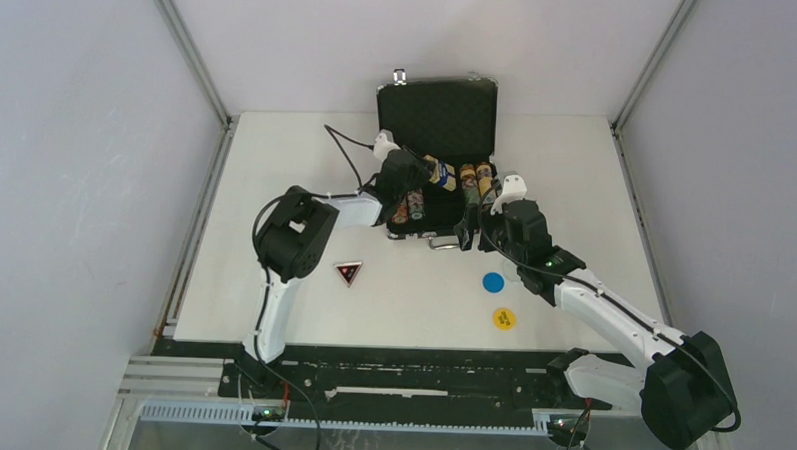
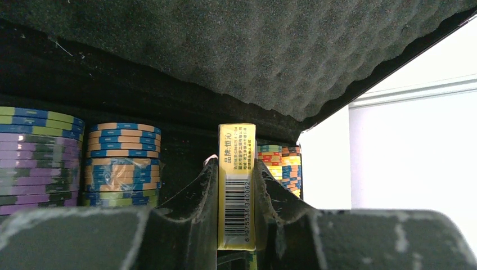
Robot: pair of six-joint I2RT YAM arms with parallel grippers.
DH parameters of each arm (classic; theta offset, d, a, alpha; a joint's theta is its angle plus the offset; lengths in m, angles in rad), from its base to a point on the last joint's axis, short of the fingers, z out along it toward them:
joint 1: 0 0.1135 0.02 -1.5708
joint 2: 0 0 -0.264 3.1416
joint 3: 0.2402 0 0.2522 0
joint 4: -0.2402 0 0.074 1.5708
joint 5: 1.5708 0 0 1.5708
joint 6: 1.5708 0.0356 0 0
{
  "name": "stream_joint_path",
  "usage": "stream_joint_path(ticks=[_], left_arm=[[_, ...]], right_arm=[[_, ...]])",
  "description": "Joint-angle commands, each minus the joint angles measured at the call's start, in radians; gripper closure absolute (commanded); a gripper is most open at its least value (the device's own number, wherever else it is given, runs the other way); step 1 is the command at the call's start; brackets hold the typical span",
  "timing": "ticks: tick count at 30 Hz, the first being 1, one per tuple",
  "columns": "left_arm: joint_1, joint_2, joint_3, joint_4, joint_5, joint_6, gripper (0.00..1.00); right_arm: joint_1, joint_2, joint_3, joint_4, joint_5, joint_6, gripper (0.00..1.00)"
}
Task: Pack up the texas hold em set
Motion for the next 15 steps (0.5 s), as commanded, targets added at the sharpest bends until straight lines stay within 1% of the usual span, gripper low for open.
stream_joint_path(ticks=[1, 7, 13, 15], left_arm=[[-0.026, -0.006, 0.010, -0.049, -0.033, -0.012, 1.00], [-0.044, -0.049, -0.077, -0.050, -0.031, -0.039, 1.00], [-0.045, -0.047, -0.094, -0.052, -0.022, -0.033, 1.00], [-0.044, -0.038, -0.084, -0.056, -0.013, -0.027, 0.96]], right_arm=[[-0.007, -0.001, 0.003, 0.030, 0.000, 0.016, 0.14], [-0.008, 0.007, -0.001, 0.041, -0.008, 0.021, 0.14], [-0.008, 0.013, -0.004, 0.045, -0.022, 0.029, 0.14], [-0.007, 0.014, -0.005, 0.047, -0.026, 0.029, 0.14]])
